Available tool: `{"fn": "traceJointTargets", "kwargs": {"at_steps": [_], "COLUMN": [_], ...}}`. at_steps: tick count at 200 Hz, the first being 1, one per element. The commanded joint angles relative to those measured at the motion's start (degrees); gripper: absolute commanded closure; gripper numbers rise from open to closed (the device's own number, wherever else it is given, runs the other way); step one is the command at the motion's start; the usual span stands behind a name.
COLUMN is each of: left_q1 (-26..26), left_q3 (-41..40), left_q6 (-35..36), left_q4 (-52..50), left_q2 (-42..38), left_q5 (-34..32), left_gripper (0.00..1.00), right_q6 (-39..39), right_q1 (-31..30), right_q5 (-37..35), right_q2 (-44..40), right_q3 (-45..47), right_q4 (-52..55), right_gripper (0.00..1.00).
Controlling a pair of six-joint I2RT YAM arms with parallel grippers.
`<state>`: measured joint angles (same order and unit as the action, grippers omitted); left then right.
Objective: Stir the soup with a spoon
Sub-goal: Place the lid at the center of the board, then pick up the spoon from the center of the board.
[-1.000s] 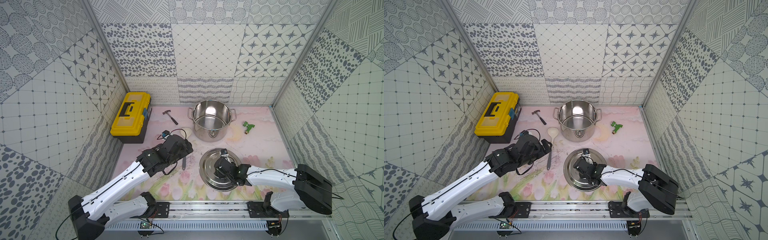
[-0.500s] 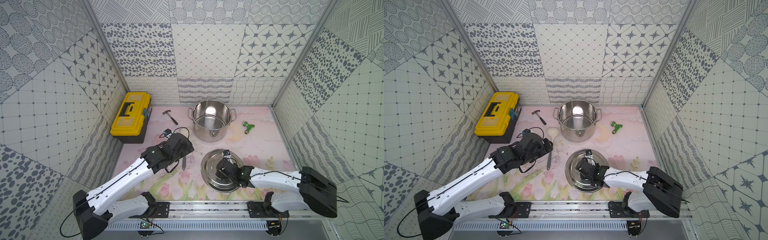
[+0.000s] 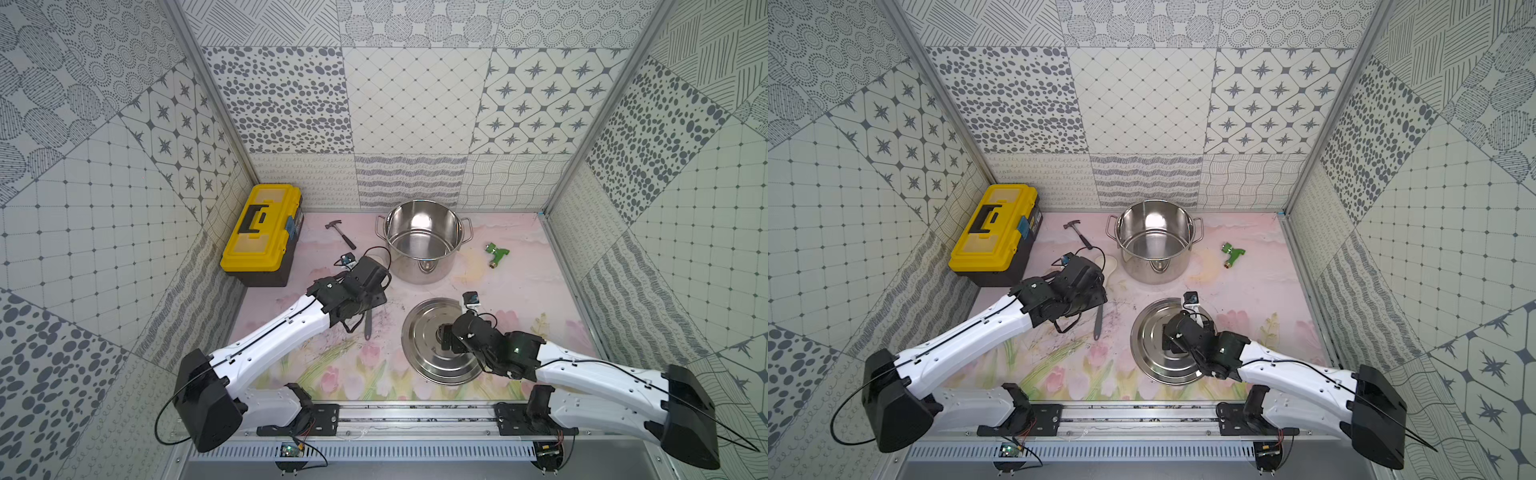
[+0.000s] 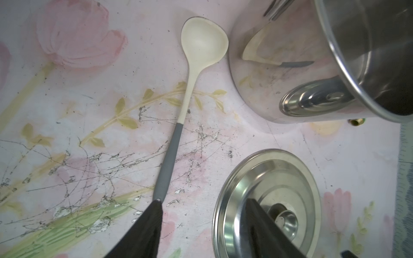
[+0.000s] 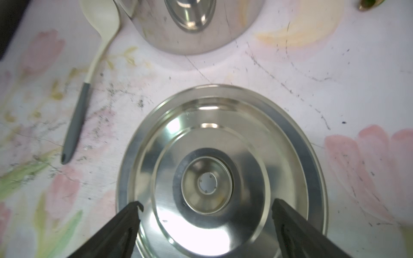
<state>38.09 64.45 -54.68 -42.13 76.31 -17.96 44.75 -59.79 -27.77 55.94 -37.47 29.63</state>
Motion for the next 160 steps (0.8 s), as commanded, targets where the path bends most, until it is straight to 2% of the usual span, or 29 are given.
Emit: {"fn": "traceJointTargets", "kwargs": {"at_steps": [1, 54, 102, 160], "left_q1": [-4.59, -5.53, -8.12, -10.04], "left_q3": [4.39, 14.64, 14.09, 14.16], "left_q6": [8.86, 20.73, 26.30, 28.92], "left_q4": [-3.85, -9.23, -6.91, -3.21], "left_q2": [8.01, 24.31, 29.93, 33.97], "left_q5": [6.46, 1.80, 2.26, 5.01], "left_gripper": [0.48, 0.48, 0.59, 0.62], "right_q6": [-2.87, -7.42, -5.99, -7.61], "right_q1": [-0.07, -0.06, -0.09, -0.07], "right_q5": [-2.81, -1.94, -2.55, -1.94], "right_q2": [-4.60, -2.21, -3.23, -4.42], "right_q3": [-5.70, -17.44, -20.16, -22.35], "right_q4": [3.68, 6.63, 6.67, 7.02], "right_gripper": [0.07, 0.10, 0.12, 0.15]}}
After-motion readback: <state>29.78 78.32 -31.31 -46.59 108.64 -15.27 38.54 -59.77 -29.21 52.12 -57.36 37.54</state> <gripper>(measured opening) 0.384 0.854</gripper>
